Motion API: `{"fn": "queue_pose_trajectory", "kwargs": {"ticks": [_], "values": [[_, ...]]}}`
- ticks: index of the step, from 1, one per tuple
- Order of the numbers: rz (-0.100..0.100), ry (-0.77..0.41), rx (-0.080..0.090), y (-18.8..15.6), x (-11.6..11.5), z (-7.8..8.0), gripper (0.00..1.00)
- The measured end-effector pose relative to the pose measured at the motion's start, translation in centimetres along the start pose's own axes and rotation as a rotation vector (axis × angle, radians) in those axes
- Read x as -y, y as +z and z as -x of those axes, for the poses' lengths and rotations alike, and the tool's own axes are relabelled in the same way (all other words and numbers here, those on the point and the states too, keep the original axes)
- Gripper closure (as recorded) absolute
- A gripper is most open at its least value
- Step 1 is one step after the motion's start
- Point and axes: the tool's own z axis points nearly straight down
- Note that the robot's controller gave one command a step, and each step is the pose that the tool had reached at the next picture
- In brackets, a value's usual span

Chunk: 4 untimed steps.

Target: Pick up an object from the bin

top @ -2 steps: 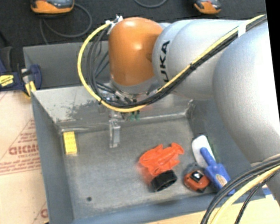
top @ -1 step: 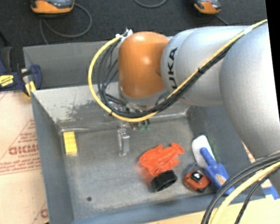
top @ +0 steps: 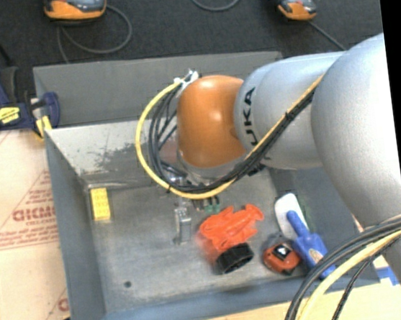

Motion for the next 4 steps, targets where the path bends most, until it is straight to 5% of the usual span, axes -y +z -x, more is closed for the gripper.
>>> {"fn": "queue_pose_trajectory", "kwargs": {"ticks": [1,2,3,4], "values": [[0.000,0.047,0.003,-1.3,2.4,0.1,0.00],[-0.002,-0.196,0.001,-0.9,5.5,-0.8,0.00],[0.001,-0.083,0.004,1.7,8.7,-2.2,0.00],[0.000,-0.242,0.000,5.1,11.3,-8.3,1.00]]}}
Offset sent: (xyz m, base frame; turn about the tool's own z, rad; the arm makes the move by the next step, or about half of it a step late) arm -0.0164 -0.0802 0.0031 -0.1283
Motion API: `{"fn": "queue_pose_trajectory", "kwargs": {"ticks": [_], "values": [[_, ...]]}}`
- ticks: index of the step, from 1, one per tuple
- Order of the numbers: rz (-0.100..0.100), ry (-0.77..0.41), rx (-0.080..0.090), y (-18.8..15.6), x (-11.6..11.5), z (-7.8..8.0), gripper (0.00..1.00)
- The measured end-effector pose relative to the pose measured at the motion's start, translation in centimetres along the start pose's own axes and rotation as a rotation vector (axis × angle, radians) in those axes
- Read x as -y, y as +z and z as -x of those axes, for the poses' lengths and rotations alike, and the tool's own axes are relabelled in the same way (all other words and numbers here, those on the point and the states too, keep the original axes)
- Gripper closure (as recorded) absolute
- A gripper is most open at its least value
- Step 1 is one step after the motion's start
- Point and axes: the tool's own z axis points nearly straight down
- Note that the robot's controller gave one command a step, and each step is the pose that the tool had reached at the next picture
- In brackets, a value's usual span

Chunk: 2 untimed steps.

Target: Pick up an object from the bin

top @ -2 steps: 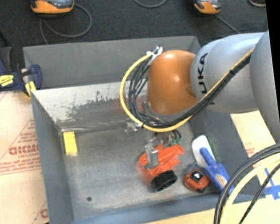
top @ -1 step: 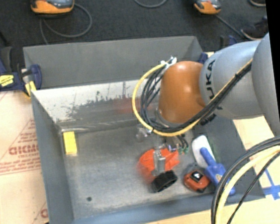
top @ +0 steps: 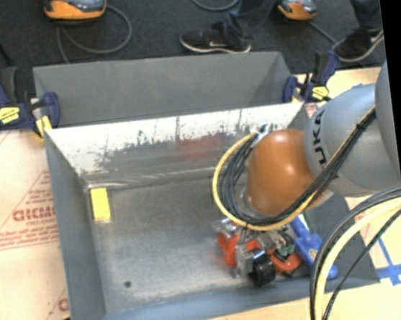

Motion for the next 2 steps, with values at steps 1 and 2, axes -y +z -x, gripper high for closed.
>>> {"fn": "queue_pose_trajectory", "kwargs": {"ticks": [1,2], "values": [[0.000,0.001,0.000,0.0,0.0,0.0,1.00],[-0.001,0.019,-0.002,-20.6,-2.2,-2.6,1.00]]}}
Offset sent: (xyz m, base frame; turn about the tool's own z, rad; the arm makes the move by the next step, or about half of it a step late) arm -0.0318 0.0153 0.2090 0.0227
